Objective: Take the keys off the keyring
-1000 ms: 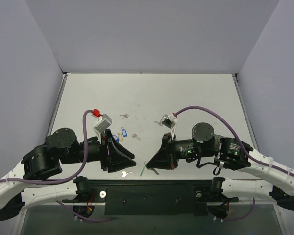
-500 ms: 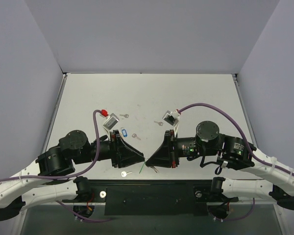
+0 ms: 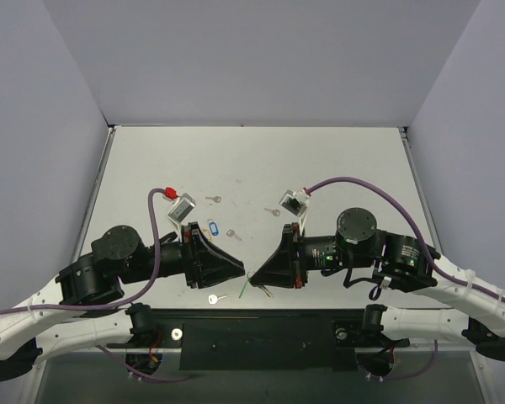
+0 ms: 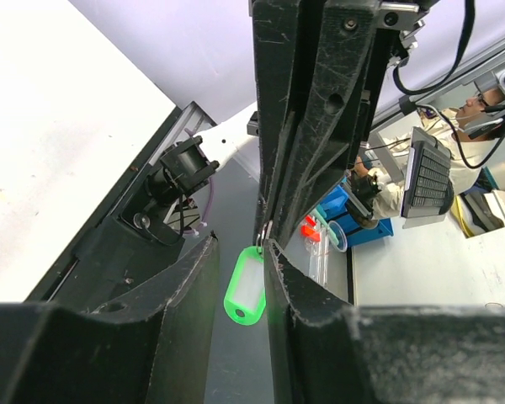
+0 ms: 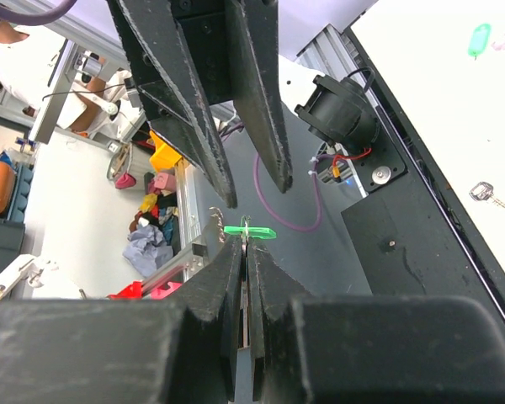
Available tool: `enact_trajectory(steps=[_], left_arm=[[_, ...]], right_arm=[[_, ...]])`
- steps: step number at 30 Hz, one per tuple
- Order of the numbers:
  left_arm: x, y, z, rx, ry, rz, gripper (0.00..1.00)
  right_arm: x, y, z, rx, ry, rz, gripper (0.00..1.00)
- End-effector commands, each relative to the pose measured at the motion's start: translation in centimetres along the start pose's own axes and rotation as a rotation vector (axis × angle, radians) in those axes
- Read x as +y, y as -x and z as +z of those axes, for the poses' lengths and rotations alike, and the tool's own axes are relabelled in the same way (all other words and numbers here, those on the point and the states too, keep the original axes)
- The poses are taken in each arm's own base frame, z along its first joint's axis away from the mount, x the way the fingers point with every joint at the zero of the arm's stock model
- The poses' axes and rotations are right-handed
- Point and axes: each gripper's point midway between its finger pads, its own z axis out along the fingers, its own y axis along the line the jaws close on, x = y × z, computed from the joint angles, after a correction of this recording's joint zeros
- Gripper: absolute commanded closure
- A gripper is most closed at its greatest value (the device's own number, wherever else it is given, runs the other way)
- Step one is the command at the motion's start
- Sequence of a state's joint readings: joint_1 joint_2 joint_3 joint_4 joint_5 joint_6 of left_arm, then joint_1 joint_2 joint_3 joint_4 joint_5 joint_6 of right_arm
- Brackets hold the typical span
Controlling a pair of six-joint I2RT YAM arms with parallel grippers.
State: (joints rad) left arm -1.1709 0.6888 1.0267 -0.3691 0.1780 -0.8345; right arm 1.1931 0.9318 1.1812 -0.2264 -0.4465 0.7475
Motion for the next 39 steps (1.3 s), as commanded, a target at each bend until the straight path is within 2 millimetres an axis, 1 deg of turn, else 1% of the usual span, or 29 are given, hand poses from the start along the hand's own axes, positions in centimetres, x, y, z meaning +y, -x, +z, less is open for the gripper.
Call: enact_trajectory(steps=[1, 8, 12, 15, 21, 23, 29, 31, 35, 36, 39], left_arm=[[-2.4, 1.9, -0.7, -0.059, -0.066, 0.022, 0.62], [-2.0, 1.0, 0.1, -0.012, -0.063, 0.015, 0.63], [-1.8, 0.7, 0.3, -0.004, -0.066, 0.009, 0.66], [-1.9, 0.7, 0.4, -0.003, -0.073, 0.010, 0.69], [-2.1, 0.4, 0.5, 0.015, -0.087, 0.009, 0.80], [-2.2, 0.3, 0.6, 0.022, -0.091, 0.007, 0.81], [-3.1, -0.1, 0.5, 0.040, -0.144, 0.001, 0.79], [-3.0, -0.3, 0.6, 0.047, -0.144, -0.002, 0.79], [-3.2, -0.6, 0.5, 0.057, -0.157, -0.005, 0.82], [-3.4, -0.6, 0.5, 0.055, -0.166, -0.004, 0.85], [-3.5, -0.6, 0.5, 0.054, -0.173, -0.006, 1.00]], right_arm=[[1.9, 1.8, -0.3, -0.061, 0.053, -0.034, 1.00], [1.9, 2.0, 0.1, -0.058, 0.052, -0.038, 1.00], [2.0, 2.1, 0.0, -0.059, 0.053, -0.037, 1.00], [2.0, 2.1, 0.0, -0.059, 0.053, -0.038, 1.00], [1.9, 2.1, 0.2, -0.058, 0.049, -0.040, 1.00], [2.0, 2.2, 0.1, -0.065, 0.049, -0.041, 1.00], [1.9, 2.5, 0.5, -0.073, 0.049, -0.041, 1.00], [2.0, 2.6, 0.5, -0.076, 0.054, -0.044, 1.00], [2.0, 2.7, 0.7, -0.082, 0.055, -0.042, 1.00], [1.9, 2.7, 0.7, -0.082, 0.050, -0.039, 1.00], [1.9, 2.7, 0.7, -0.086, 0.052, -0.036, 1.00]])
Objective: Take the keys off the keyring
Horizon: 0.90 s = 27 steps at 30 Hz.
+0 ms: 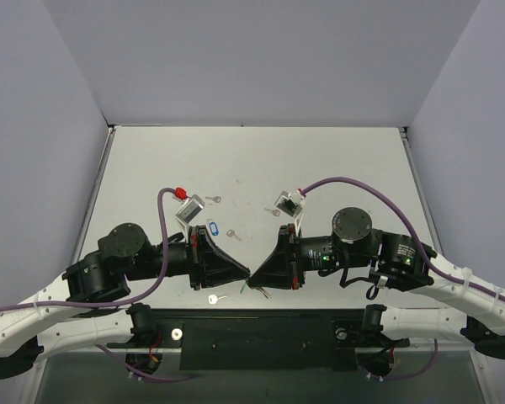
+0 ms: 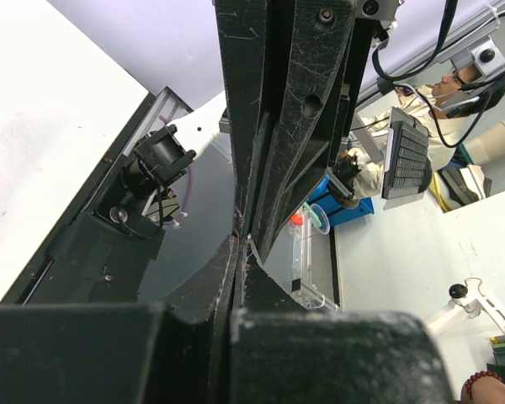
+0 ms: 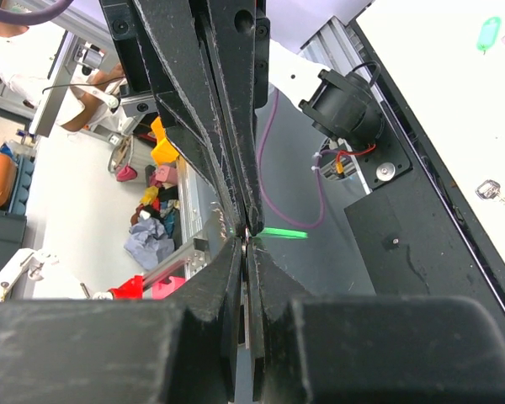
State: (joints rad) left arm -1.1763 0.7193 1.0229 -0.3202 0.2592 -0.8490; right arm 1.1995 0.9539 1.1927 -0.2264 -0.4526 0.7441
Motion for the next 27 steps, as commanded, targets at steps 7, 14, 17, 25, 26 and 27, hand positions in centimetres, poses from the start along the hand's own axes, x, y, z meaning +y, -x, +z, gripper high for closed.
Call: enact_trajectory(steps=[7, 14, 17, 25, 26, 27], left_arm=[[-2.0, 1.5, -0.8, -0.059, -0.051, 0.018, 1.00], [-1.3, 2.3, -1.3, -0.099, 0.008, 0.019, 1.00], [-1.2, 2.4, -1.4, -0.106, 0.020, 0.020, 1.00], [-1.3, 2.9, -1.5, -0.123, 0.022, 0.015, 1.00], [-1.2, 3.0, -1.4, -0.126, 0.029, 0.016, 1.00], [-1.0, 3.0, -1.5, -0.129, 0.044, 0.017, 1.00]], right_arm=[[1.7, 2.6, 0.3, -0.093, 0.047, -0.026, 0.92], [1.5, 2.6, 0.2, -0.108, 0.047, -0.018, 0.55], [1.6, 2.7, 0.0, -0.118, 0.052, -0.019, 0.54], [1.3, 2.4, 0.0, -0.118, 0.049, -0.010, 0.54], [1.3, 2.4, 0.0, -0.120, 0.049, -0.011, 0.54], [1.3, 2.4, 0.0, -0.121, 0.046, -0.012, 0.54]])
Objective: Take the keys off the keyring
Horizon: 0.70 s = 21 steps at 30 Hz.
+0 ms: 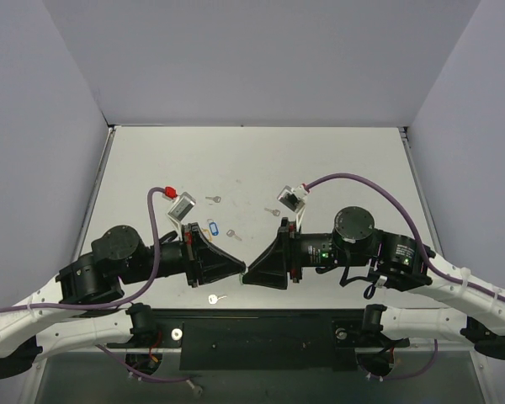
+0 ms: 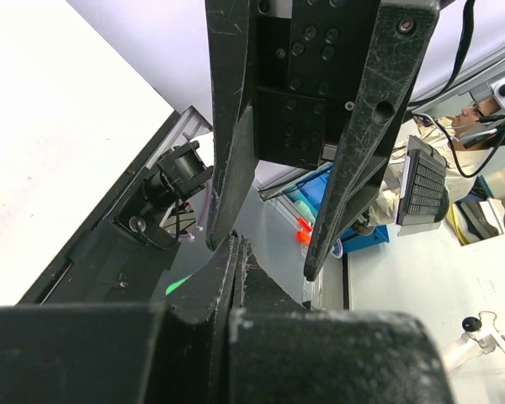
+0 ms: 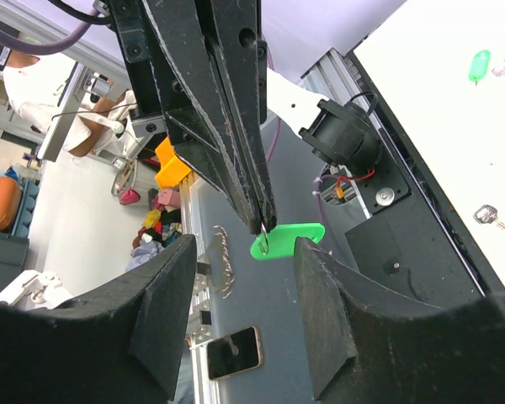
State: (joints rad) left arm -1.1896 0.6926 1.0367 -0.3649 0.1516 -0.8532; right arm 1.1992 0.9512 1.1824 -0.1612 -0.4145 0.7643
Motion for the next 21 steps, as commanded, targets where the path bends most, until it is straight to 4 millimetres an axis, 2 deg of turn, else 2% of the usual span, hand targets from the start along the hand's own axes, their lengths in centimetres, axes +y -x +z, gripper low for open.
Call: enact_trajectory(steps=[1, 6, 11, 15, 17, 21], left_arm=[[-1.4, 2.0, -0.8, -0.062, -0.009, 0.020, 1.00], [0.7, 1.9, -0.9, -0.075, 0.092, 0.014, 1.00], [3.0, 1.9, -1.4, -0.085, 0.217, 0.009, 1.00], [5.5, 2.1, -2.3, -0.094, 0.361, 0.014, 1.00], [7.2, 2.0, -2.8, -0.097, 0.460, 0.020, 1.00], [9.2, 1.9, -2.9, -0.084, 0.571, 0.024, 1.00]], right_arm=[[0.8, 1.2, -0.2, -0.058, 0.031, -0.012, 0.54], [-0.4, 0.9, -0.2, -0.060, -0.025, -0.008, 0.54], [-3.0, -0.5, 0.0, -0.044, -0.113, 0.023, 0.53], [-5.9, -2.3, -0.1, -0.013, -0.214, 0.045, 0.47], [-6.8, -2.5, -0.2, -0.011, -0.258, 0.048, 0.44], [-8.9, -2.7, -0.4, -0.011, -0.363, 0.048, 0.41]])
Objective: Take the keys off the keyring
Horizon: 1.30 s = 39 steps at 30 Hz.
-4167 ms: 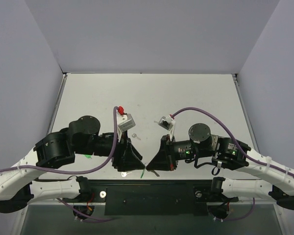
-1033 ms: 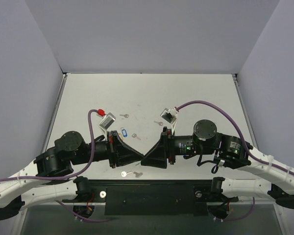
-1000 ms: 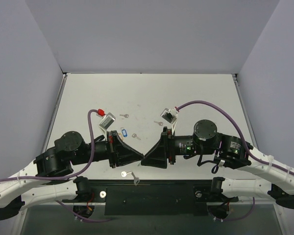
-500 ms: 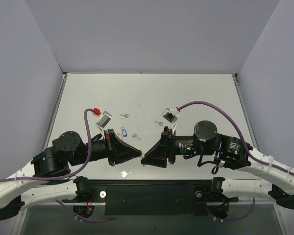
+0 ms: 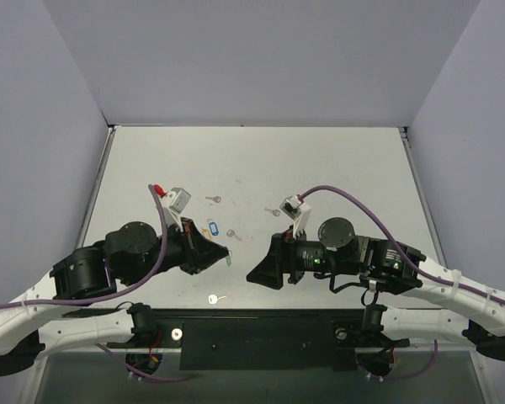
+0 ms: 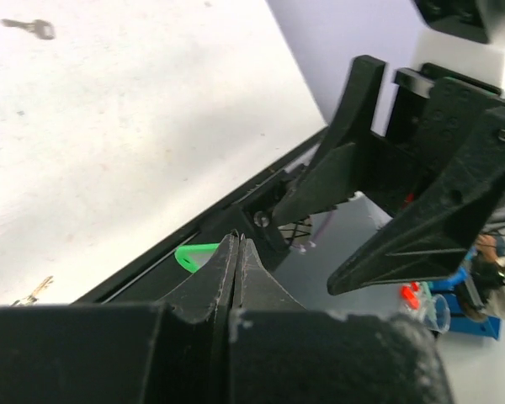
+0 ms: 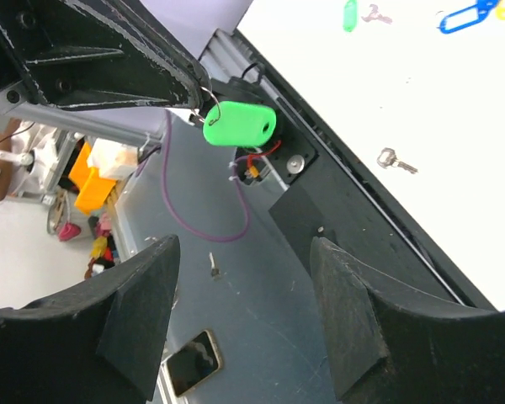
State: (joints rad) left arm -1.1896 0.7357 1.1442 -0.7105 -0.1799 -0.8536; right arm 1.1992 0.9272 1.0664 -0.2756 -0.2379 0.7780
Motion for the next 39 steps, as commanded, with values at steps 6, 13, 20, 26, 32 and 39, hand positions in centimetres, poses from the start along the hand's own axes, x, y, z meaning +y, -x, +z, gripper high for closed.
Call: enact_trajectory(steps=[6, 13, 20, 26, 32, 39], left_arm=[[3.8, 0.6, 1.4, -0.006, 0.257, 0.042, 1.00], [4.4, 2.7, 3.1, -0.011, 0.307, 0.052, 1.00], [4.6, 6.8, 4.4, -0.060, 0.297, 0.027, 1.00], [4.2, 9.9, 5.5, -0.096, 0.287, 0.027, 1.00], [3.9, 12.5, 6.8, -0.107, 0.301, 0.057, 1.00], [6.4, 15.3, 9.4, -0.121, 0.358, 0.052, 1.00]], right_arm=[[-3.5, 0.4, 0.5, -0.039, -0.181, 0.007, 0.41], [-6.6, 0.7, -0.1, -0.093, -0.335, 0.024, 0.41], [-9.1, 1.1, -1.2, -0.180, -0.438, 0.069, 0.41], [-11.1, 1.1, -2.5, -0.234, -0.518, 0.095, 0.41], [-12.4, 1.4, -4.0, -0.285, -0.557, 0.133, 0.41], [-13.2, 1.2, -5.0, -0.317, -0.576, 0.165, 0.41]])
